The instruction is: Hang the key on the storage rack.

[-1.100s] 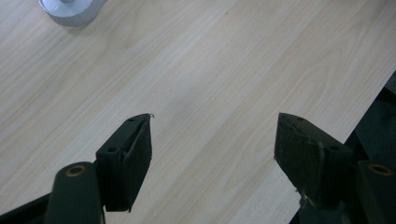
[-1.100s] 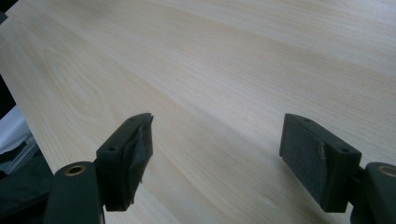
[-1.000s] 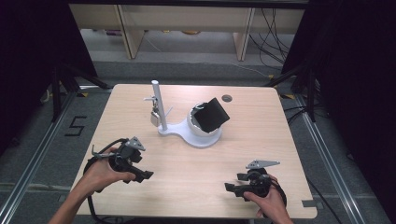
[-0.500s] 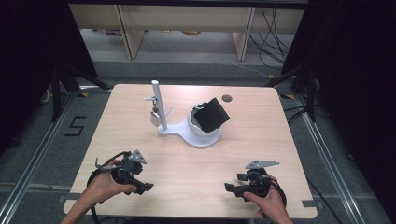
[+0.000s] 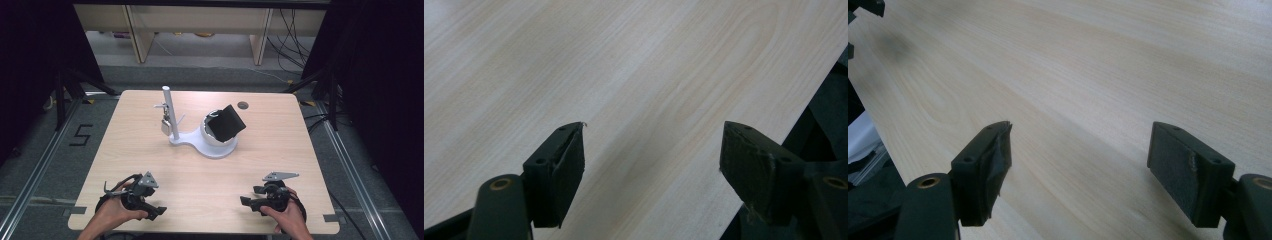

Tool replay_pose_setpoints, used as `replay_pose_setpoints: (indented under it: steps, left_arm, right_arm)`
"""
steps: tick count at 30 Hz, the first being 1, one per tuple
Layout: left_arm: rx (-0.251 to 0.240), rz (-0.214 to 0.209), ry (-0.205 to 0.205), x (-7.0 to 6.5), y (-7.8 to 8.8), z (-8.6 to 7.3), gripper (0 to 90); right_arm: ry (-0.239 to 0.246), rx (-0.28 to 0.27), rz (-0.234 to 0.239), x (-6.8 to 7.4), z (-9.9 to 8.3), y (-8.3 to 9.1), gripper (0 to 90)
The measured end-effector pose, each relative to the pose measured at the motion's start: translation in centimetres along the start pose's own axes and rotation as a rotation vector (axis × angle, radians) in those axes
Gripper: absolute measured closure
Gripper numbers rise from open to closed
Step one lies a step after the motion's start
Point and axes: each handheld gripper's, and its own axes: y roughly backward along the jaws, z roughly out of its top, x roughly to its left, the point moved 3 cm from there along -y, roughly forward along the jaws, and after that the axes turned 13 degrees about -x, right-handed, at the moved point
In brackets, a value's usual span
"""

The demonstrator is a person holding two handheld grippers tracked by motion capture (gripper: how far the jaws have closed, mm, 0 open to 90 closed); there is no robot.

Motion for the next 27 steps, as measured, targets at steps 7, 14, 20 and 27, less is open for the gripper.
replay_pose_setpoints:
  steps: [7, 14, 20, 27]
  left_arm:
    - [0.009, 0.012, 0.016, -0.4, -0.4, -1.8, 25.7]
    - [-0.007, 0.026, 0.027, -0.7, -0.4, -2.7, 25.7]
    - [-0.017, 0.024, 0.026, -0.8, -0.4, -3.3, 25.1]
    - [-0.02, 0.037, 0.04, -0.6, -0.5, -3.3, 23.4]
  right_arm:
    - [-0.017, 0.003, -0.01, 0.2, 0.0, 0.0, 26.4]
    - [0.007, 0.008, -0.016, 0.0, 0.0, 0.0, 26.4]
    - [0.004, 0.0, 0.006, 0.2, 0.0, -0.1, 26.5]
    - [0.012, 0.006, -0.01, 0.2, 0.0, 0.0, 26.4]
